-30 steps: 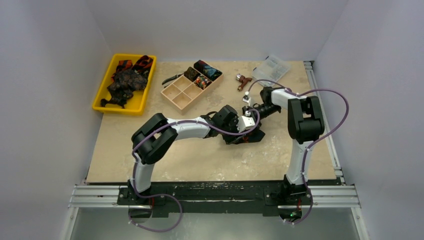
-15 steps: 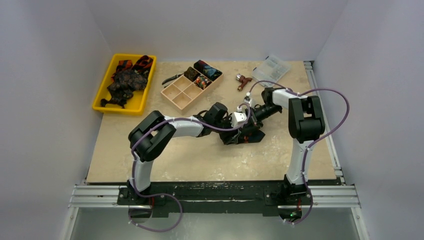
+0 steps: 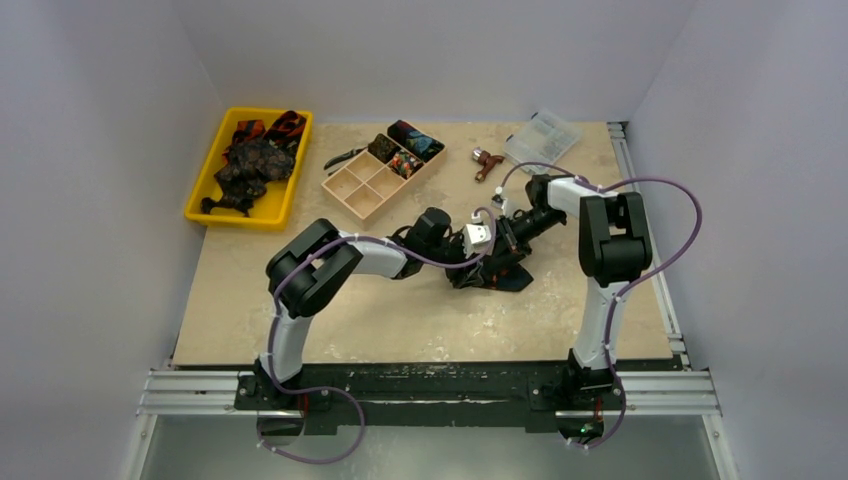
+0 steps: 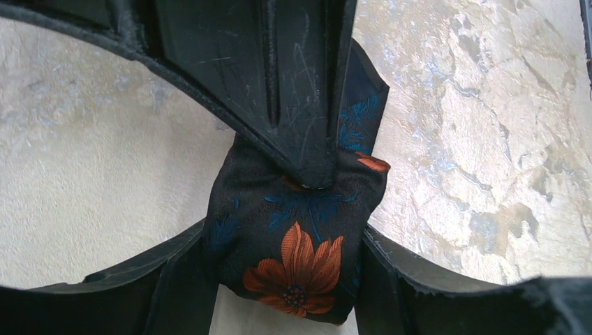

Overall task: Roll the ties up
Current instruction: Roll the tie at the center of the board.

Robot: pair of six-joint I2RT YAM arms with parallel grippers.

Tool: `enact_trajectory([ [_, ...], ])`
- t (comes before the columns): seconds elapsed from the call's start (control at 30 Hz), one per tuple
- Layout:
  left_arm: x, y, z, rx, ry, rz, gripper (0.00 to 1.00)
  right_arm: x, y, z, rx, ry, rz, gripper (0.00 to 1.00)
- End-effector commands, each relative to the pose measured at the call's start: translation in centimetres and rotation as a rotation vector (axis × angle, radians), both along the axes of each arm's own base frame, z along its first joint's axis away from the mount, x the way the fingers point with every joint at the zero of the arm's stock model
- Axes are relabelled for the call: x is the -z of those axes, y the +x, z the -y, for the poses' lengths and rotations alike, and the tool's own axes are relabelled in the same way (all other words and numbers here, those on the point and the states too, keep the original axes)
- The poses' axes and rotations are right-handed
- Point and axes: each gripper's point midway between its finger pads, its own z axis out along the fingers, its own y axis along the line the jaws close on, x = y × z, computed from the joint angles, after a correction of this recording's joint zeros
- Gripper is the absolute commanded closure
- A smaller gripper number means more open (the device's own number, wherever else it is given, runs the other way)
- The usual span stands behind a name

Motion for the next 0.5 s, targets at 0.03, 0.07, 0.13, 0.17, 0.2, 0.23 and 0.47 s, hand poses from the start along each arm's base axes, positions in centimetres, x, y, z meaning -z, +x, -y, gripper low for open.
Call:
enact_trajectory([
  [0.03,0.0,-1.2,1.1,0.084,-0.027,0.116,0.41,6.8,1.9,5.5,-0.136,-0.381,0.181,1.0],
  [0.07,-0.5,-1.2,0.7,0.075,-0.036,0.126,0.4,6.8,1.9,5.5,-0.143,-0.381,0.187,1.0],
  [0.13,-1.6,-2.0,-0.2,0.081,-0.063,0.158,0.37,6.8,1.9,5.4,-0.149,-0.377,0.191,1.0],
  [0.17,-2.1,-2.4,-0.7,0.085,-0.071,0.175,0.35,6.8,1.8,5.2,-0.158,-0.365,0.191,1.0],
  [0.2,-2.2,-2.7,-1.2,0.085,-0.068,0.185,0.34,6.9,1.7,5.0,-0.166,-0.355,0.19,1.0],
  [0.23,-2.6,-2.8,-1.6,0.077,-0.067,0.198,0.32,6.9,1.6,4.8,-0.175,-0.346,0.192,1.0],
  [0.47,-3.0,-1.9,-1.2,0.04,-0.093,0.183,0.08,6.7,2.5,3.9,-0.207,-0.33,0.24,1.0],
])
